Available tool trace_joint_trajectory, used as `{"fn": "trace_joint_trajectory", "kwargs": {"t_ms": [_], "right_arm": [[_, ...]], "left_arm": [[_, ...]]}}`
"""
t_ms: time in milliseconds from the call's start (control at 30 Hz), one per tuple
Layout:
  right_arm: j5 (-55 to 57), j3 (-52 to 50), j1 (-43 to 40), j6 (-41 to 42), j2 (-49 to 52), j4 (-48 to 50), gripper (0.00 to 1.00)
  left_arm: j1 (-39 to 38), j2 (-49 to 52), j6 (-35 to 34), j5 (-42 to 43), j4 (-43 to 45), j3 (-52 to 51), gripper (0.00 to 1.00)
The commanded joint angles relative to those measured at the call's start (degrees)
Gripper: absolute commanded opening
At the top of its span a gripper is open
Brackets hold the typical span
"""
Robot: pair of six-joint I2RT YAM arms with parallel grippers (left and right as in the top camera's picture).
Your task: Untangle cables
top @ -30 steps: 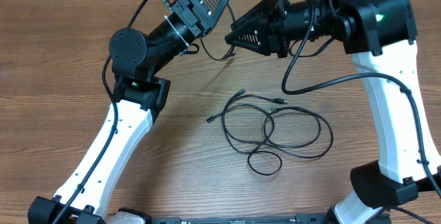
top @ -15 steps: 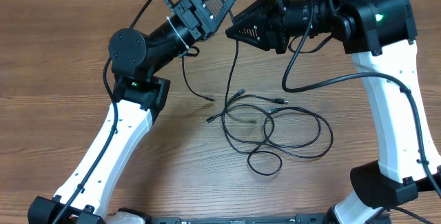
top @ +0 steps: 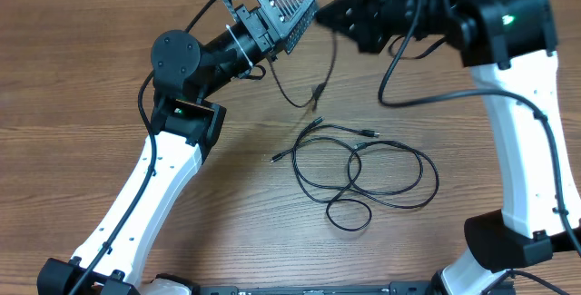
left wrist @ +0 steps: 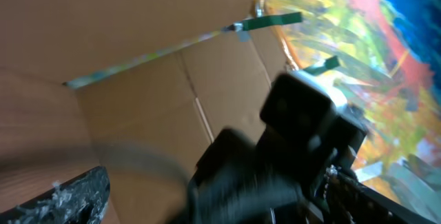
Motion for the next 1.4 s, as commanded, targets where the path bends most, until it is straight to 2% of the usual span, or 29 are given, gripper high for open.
{"fn": "trace_joint_trajectory", "kwargs": {"t_ms": [0, 233, 333, 467, 633, 767, 833, 1000, 1367], "right_arm": [[7.7, 0.0, -5.5, 11.4, 0.7, 3.1, 0.04], [5.8, 0.2, -17.5, 19.3, 0.7, 8.7, 0.04], [5.6, 0.2, -23.1, 19.5, 0.7, 8.5, 0.04], [5.6, 0.2, -29.0, 20.8, 0.7, 7.3, 0.04], [5.6, 0.2, -36.5, 21.6, 0.7, 4.2, 0.04], [5.8, 0.2, -43.0, 21.6, 0.7, 1.0, 0.04], [6.3, 0.1, -48.1, 21.6, 0.7, -0.8, 0.04], [10.9, 0.1, -53.7, 21.6, 0.7, -1.9, 0.04], [41.4, 0.1, -60.1, 21.6, 0.9, -1.8, 0.04]], "left_arm": [[-0.3, -0.4, 3.1, 4.1, -0.7, 0.9, 1.00], [-0.2, -0.4, 14.2, 10.6, -1.6, 0.9, 1.00], [-0.3, -0.4, 16.3, 10.7, -6.3, 0.9, 1.00], [-0.3, -0.4, 20.9, 9.8, -15.3, 0.9, 1.00], [-0.3, -0.4, 33.3, 8.5, -28.5, 0.9, 1.00], [-0.3, -0.4, 42.1, 3.1, -41.4, 0.9, 1.00], [-0.3, -0.4, 46.2, -2.4, -49.1, 0.9, 1.00], [-0.3, -0.4, 49.6, -7.1, -56.7, 0.9, 1.00], [-0.3, -0.4, 49.6, -16.0, -70.8, 0.9, 1.00]]}}
